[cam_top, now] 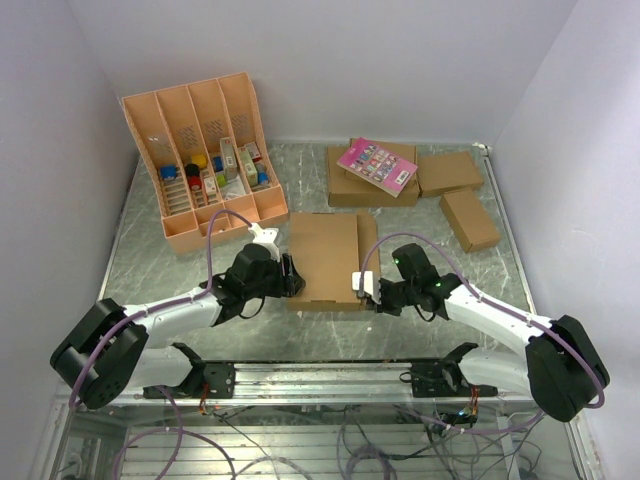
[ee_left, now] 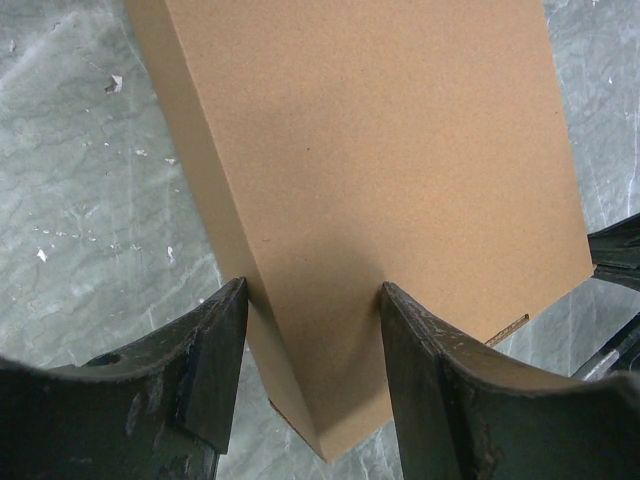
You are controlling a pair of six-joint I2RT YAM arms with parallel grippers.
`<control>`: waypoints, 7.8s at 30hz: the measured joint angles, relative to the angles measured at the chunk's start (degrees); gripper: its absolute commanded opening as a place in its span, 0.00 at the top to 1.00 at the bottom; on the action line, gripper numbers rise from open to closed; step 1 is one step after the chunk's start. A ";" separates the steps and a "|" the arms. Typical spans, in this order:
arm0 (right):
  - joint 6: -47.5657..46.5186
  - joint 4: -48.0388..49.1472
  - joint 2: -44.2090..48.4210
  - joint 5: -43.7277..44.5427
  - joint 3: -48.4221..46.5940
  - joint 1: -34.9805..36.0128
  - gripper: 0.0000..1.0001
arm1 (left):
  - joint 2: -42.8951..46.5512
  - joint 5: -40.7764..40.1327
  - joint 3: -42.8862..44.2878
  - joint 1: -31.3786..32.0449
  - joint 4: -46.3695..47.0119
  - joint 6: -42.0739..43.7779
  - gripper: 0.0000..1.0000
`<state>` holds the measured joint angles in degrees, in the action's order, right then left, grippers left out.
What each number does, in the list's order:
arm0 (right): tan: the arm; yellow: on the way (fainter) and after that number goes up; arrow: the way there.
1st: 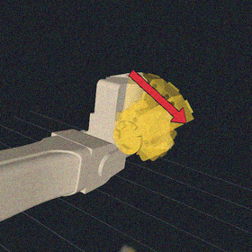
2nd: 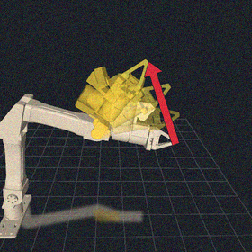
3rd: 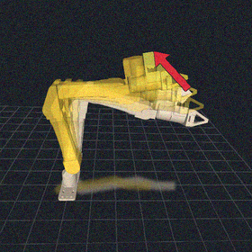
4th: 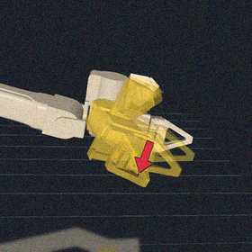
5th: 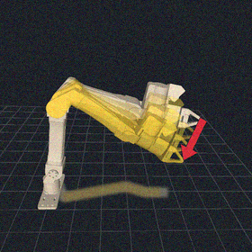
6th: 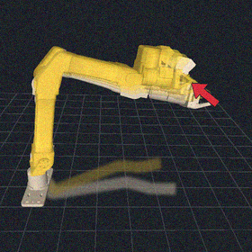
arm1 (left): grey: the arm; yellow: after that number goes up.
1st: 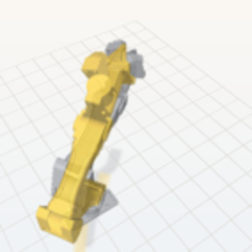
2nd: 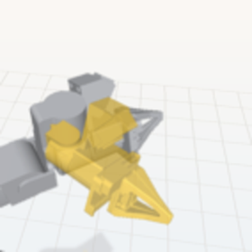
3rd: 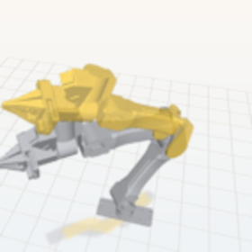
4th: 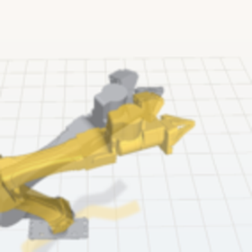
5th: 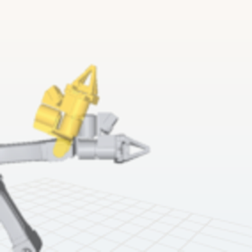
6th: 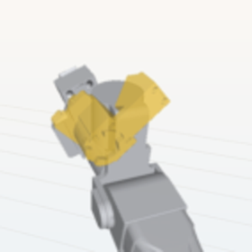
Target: Fold the paper box
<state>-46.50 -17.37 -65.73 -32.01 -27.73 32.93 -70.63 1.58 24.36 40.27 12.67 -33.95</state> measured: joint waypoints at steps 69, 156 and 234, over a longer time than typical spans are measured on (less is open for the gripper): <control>1.38 -19.74 -15.15 2.67 -19.52 4.44 0.86 | -2.60 2.03 2.38 -0.94 0.22 2.69 0.28; -2.01 -12.85 -22.56 5.60 -29.64 -14.75 1.00 | -6.38 -5.16 11.17 -3.26 -25.33 3.04 0.71; 22.67 -4.42 -17.86 -7.32 -18.43 -28.28 1.00 | -4.46 -8.28 13.16 10.99 -19.39 -4.13 0.91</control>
<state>-23.83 -21.78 -83.59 -39.33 -46.15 4.64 -75.09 -6.70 37.52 51.27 -6.72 -38.09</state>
